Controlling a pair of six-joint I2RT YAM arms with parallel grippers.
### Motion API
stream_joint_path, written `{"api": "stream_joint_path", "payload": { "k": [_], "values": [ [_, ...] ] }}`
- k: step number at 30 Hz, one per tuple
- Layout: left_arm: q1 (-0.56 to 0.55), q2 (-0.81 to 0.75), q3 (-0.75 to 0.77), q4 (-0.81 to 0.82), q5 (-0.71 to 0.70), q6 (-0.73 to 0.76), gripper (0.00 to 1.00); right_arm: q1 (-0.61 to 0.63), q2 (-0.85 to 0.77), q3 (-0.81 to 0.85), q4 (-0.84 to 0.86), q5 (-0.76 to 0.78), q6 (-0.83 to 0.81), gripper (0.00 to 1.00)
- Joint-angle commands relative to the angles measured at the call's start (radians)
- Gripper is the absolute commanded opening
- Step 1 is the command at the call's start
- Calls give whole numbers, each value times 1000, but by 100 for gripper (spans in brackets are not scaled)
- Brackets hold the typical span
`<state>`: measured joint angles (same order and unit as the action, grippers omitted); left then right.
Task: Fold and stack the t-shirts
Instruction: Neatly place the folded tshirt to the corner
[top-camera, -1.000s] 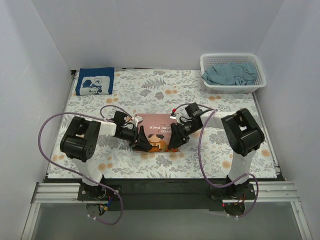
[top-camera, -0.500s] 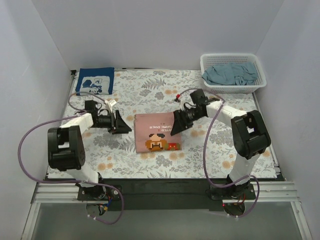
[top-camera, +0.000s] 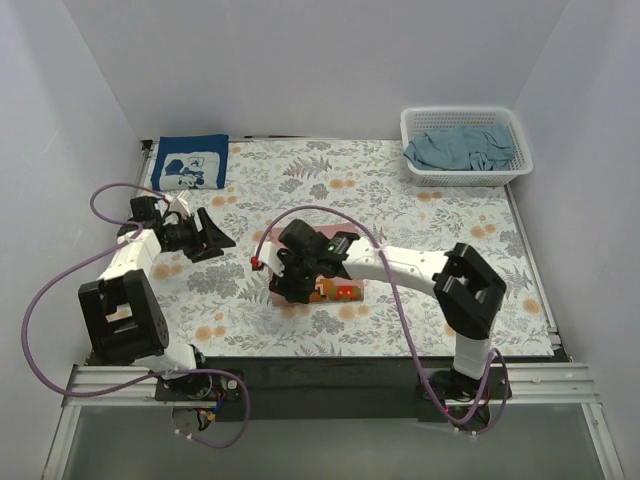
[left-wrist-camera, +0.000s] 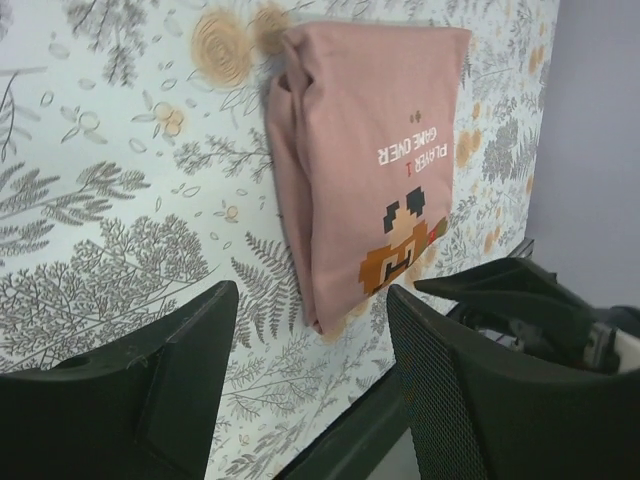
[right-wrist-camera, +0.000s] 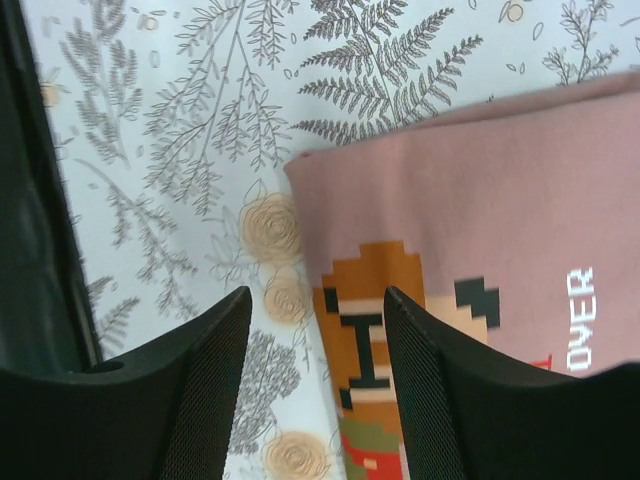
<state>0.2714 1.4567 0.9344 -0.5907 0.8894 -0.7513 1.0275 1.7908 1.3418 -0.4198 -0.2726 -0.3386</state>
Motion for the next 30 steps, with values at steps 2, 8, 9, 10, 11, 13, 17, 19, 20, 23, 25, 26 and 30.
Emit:
{"api": "stream_joint_path", "payload": {
  "k": [2, 8, 9, 10, 11, 13, 17, 19, 20, 23, 25, 26, 30],
  "values": [
    [12, 60, -16, -20, -21, -78, 61, 57, 102, 92, 33, 188, -66, 60],
    [14, 103, -34, 20, -81, -109, 65, 94, 196, 148, 38, 191, -71, 58],
    [12, 103, -42, 25, -81, -114, 66, 95, 205, 152, 39, 187, -71, 57],
    [11, 102, -45, 37, -81, -117, 66, 106, 217, 161, 38, 187, -71, 57],
    [11, 100, -49, 43, -76, -123, 66, 111, 223, 166, 41, 187, -74, 57],
    [12, 103, -68, 60, -72, -125, 67, 123, 251, 180, 41, 188, -79, 57],
    [11, 110, -100, 74, -70, -128, 67, 141, 274, 204, 39, 194, -79, 56],
    [11, 105, -101, 80, -76, -125, 67, 157, 275, 207, 39, 200, -79, 56],
    [11, 103, -100, 83, -67, -126, 67, 160, 275, 209, 39, 205, -79, 56],
    [12, 103, -106, 88, -61, -134, 67, 171, 283, 212, 39, 211, -82, 54],
    [12, 103, -106, 89, -63, -138, 67, 172, 304, 215, 39, 234, -83, 50],
    [11, 103, -106, 89, -64, -140, 67, 172, 312, 212, 41, 245, -85, 49],
    [11, 106, -105, 88, -61, -152, 67, 169, 351, 171, 87, 328, -126, 33]
  ]
}}
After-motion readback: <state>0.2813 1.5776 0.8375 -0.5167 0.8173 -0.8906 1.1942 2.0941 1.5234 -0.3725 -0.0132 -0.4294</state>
